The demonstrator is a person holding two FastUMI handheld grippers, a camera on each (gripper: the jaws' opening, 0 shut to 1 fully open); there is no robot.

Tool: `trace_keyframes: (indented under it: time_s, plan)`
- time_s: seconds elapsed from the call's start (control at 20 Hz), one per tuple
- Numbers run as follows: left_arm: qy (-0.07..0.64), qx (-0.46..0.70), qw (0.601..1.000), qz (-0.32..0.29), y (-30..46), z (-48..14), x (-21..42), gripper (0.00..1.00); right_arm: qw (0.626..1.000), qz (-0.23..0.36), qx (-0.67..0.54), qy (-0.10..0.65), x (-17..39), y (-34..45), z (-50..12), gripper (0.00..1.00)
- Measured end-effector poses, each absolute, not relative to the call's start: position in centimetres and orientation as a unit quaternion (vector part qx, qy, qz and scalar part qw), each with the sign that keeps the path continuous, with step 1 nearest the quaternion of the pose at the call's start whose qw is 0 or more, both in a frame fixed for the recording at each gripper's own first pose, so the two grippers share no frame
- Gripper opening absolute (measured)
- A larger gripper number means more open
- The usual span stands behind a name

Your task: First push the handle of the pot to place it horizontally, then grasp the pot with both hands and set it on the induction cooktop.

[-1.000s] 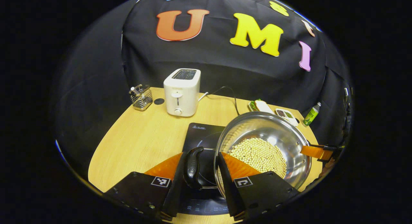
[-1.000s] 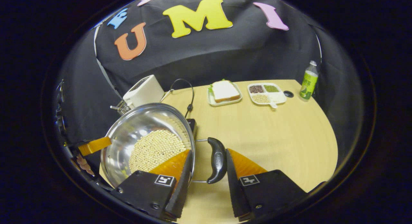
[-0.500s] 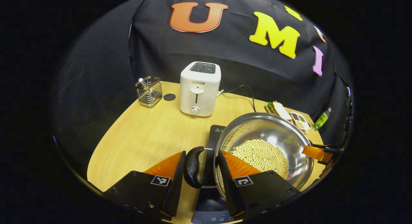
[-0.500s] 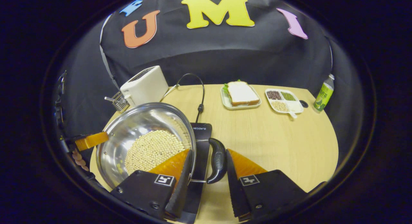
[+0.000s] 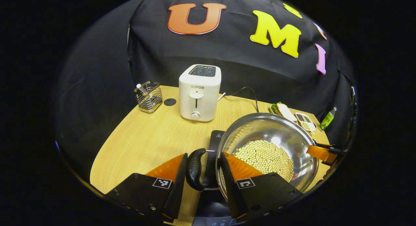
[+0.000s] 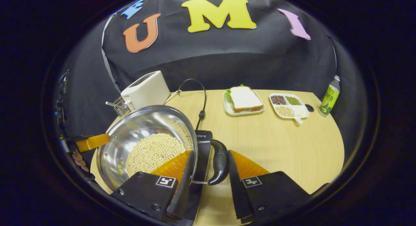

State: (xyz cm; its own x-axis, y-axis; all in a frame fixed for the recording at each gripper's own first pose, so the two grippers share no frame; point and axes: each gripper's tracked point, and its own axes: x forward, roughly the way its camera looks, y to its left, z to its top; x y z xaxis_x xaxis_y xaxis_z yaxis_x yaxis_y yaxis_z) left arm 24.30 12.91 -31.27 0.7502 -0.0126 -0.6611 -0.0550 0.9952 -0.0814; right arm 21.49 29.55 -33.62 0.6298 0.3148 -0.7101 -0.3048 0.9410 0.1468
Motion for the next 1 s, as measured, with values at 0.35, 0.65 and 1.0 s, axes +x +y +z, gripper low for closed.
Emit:
trace_keyframes:
  time_s: [0.35,0.65,1.0]
  plan:
    - [0.322,-0.049,0.945,0.002,13.1,-31.1,24.3,0.63,0.918,0.170,0.030,0.356,22.1,29.3,-33.5,0.66]
    - [0.307,-0.025,0.951,0.012,13.3,-30.3,23.7,0.79,0.931,0.172,0.048,0.320,20.9,27.1,-31.3,0.89]
    - [0.235,0.019,0.972,0.005,11.4,-23.7,21.3,0.94,0.968,0.122,0.000,0.220,17.6,20.7,-24.8,0.90]
